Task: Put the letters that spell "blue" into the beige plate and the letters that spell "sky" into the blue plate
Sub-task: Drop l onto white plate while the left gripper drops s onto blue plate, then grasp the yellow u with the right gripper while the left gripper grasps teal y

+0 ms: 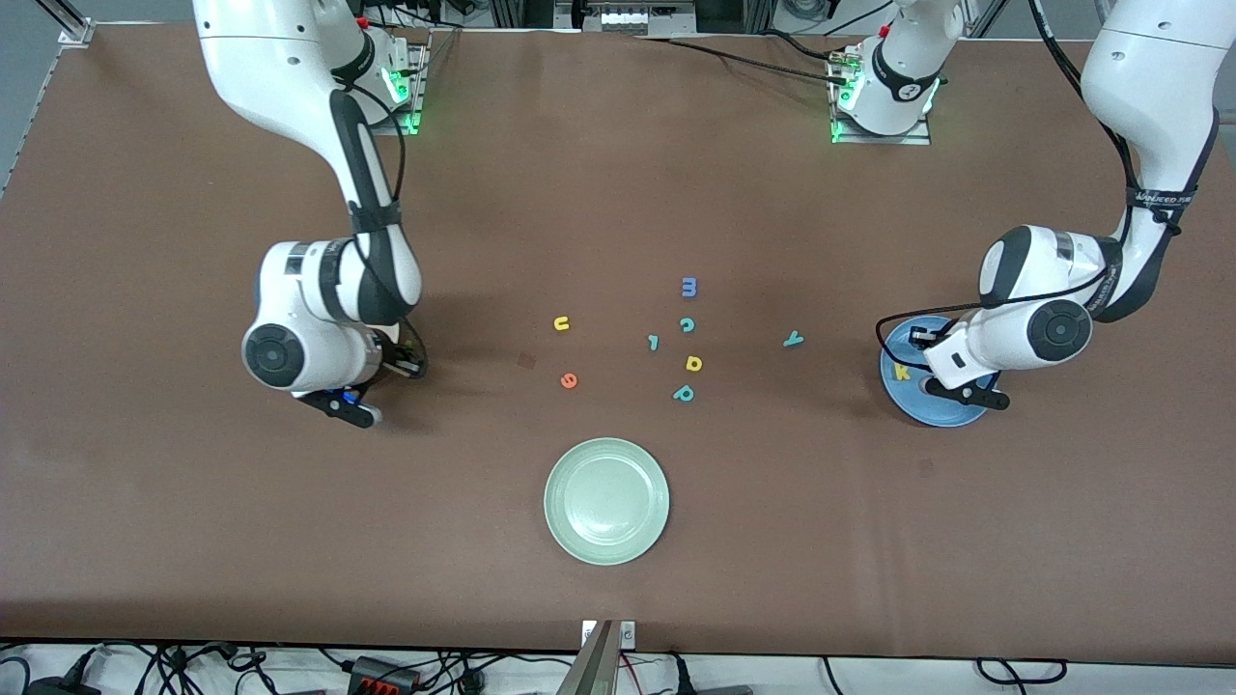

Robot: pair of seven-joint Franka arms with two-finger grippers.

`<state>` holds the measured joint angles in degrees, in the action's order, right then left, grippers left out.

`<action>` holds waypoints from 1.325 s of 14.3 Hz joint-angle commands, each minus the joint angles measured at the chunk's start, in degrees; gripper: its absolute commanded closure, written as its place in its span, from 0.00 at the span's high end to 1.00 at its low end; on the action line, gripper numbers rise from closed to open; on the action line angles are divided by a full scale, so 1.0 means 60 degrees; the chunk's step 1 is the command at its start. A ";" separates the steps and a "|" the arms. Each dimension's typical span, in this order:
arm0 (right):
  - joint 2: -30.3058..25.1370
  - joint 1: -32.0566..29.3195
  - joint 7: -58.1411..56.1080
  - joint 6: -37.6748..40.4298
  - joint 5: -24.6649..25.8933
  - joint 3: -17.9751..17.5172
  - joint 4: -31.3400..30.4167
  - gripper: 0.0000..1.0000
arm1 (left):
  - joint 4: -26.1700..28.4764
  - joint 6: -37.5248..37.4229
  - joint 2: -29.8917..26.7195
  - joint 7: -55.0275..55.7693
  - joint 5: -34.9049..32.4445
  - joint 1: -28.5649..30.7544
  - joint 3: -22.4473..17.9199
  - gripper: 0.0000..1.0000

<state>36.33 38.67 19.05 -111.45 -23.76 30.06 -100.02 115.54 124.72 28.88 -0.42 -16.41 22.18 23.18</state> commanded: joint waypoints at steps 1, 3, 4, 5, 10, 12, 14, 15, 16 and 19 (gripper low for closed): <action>-0.0854 0.0161 -0.1078 -0.0029 -0.0010 0.0394 -0.1359 0.12 | 0.0064 -0.0043 -0.0111 -0.0106 -0.0254 0.0128 0.0164 1.00; -0.0958 0.0103 -0.1460 -0.0044 -0.0010 0.0512 -0.1698 0.12 | -0.0009 -0.0393 -0.0198 0.0040 -0.0254 0.0011 0.0469 1.00; -0.0943 0.0073 -0.1650 -0.0145 -0.0024 0.0556 -0.1844 0.12 | -0.0067 -0.0599 -0.0228 0.0171 -0.0254 0.0054 0.0878 1.00; -0.0914 0.0030 -0.1768 -0.0277 -0.0025 0.0556 -0.1918 0.12 | -0.0068 -0.0673 -0.0330 0.0318 -0.0254 0.0054 0.1143 1.00; -0.0694 -0.0103 -0.1769 -0.0338 -0.0039 0.0585 -0.1832 1.00 | 0.0005 -0.0165 -0.0185 0.1623 -0.0268 -0.0632 0.2025 1.00; -0.0986 0.0073 -0.1696 -0.0075 -0.0039 0.0673 -0.1438 1.00 | 0.0035 0.0436 0.0078 0.1608 -0.0297 -0.0955 0.2024 1.00; -0.0958 0.0263 -0.1710 0.0670 -0.0126 0.0615 -0.0517 1.00 | 0.0078 0.1037 0.0356 0.1753 -0.0603 -0.1583 0.1981 1.00; -0.0915 0.0394 -0.1769 0.0732 -0.0185 0.0586 -0.0193 1.00 | 0.0079 0.1156 0.0445 0.1784 -0.0823 -0.1760 0.1923 1.00; -0.0900 0.0627 -0.1769 0.0660 -0.0200 0.0354 -0.0016 1.00 | 0.0108 0.1186 0.0562 0.1784 -0.1173 -0.1704 0.1908 0.95; -0.0637 0.1315 -0.2221 -0.0070 -0.0186 -0.0174 -0.0043 1.00 | 0.0691 0.2163 0.0621 0.1813 -0.1557 -0.1572 0.1893 0.81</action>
<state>30.88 43.74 8.27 -109.37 -24.09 30.42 -100.16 116.90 133.29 32.80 10.13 -23.91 11.92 34.83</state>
